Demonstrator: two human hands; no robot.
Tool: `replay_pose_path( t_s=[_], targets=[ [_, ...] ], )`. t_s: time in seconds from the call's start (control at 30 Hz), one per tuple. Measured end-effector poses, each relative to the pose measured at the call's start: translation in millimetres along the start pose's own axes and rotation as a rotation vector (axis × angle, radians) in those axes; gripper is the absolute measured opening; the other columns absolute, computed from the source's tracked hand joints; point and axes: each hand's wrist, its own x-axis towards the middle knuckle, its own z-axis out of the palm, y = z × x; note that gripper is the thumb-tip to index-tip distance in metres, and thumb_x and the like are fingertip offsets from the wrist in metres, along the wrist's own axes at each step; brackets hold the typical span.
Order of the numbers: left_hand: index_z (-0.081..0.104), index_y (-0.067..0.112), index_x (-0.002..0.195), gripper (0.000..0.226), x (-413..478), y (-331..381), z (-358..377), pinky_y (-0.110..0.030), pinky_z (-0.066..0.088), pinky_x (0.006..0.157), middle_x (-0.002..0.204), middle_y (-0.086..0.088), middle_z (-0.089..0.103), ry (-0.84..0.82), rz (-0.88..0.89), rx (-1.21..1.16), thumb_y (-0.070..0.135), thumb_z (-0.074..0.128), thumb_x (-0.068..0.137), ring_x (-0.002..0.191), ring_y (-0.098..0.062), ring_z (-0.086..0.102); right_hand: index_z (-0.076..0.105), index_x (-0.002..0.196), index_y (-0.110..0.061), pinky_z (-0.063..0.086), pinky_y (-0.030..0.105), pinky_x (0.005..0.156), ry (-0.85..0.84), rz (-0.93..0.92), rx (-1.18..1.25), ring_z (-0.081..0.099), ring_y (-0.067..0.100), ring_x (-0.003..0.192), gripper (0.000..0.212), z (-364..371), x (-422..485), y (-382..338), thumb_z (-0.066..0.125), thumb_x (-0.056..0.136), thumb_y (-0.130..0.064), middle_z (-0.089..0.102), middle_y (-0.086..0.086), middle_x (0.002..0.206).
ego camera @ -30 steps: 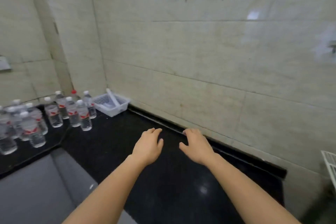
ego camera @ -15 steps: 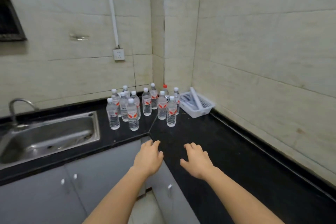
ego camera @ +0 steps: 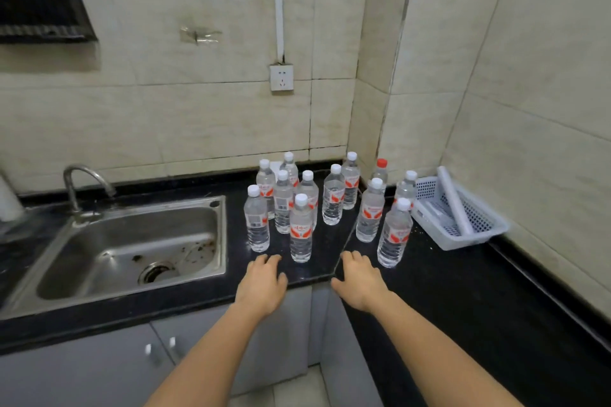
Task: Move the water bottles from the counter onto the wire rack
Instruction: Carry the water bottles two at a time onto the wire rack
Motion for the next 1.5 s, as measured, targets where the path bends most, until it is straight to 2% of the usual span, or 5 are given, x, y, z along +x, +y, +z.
replay_pose_path(
  t_s=[0.4,0.53,0.83,1.03,1.5],
  targets=[
    [0.041,0.010,0.137,0.048,140.9,-65.7,-31.7,-0.041,0.039,0.105,0.137,-0.016,0.047,0.073,-0.099,-0.143,0.027,0.048,0.092,0.124,-0.032,0.047,0.037,0.135,-0.010,0.040,0.048,0.103,0.055,0.053,0.158,0.043,0.030,0.126,0.056,1.7,126.0,-45.0,0.058,0.090,-0.037,0.045,0.011,0.136],
    [0.025,0.010,0.145,0.063,187.7,-67.9,-52.5,-0.044,0.041,0.102,0.143,-0.017,0.036,0.145,-0.112,-0.143,0.036,0.048,0.093,0.128,-0.032,0.044,0.036,0.136,-0.013,0.040,0.046,0.103,0.125,0.074,0.210,0.042,0.029,0.127,0.057,-13.7,162.2,-57.6,0.059,0.089,-0.034,0.044,0.010,0.138],
    [0.056,0.019,0.111,0.041,256.3,-76.9,-62.7,-0.039,0.052,0.078,0.106,-0.006,0.058,0.097,0.084,-0.001,0.050,0.049,0.087,0.096,-0.025,0.058,0.045,0.130,-0.021,0.046,0.035,0.085,0.254,0.035,0.155,0.048,0.024,0.112,0.040,-2.6,195.8,-74.2,0.051,0.094,-0.039,0.049,0.005,0.118],
    [0.055,0.017,0.096,0.038,269.8,-85.7,-66.0,-0.031,0.047,0.065,0.089,-0.004,0.066,0.069,0.179,0.035,0.053,0.053,0.083,0.082,-0.026,0.063,0.049,0.129,-0.017,0.046,0.033,0.085,0.313,0.022,0.126,0.053,0.023,0.108,0.039,2.0,194.8,-72.2,0.051,0.095,-0.036,0.053,0.004,0.117],
    [0.056,0.024,0.083,0.022,217.3,-24.1,-43.4,-0.035,0.048,0.066,0.077,0.005,0.062,-0.167,0.678,-0.084,0.046,0.058,0.083,0.074,-0.016,0.058,0.058,0.090,-0.018,0.045,0.031,0.071,0.332,0.341,0.341,0.058,0.018,0.085,0.025,-18.0,85.3,-25.7,0.068,0.081,-0.039,0.060,0.000,0.094]
  ],
)
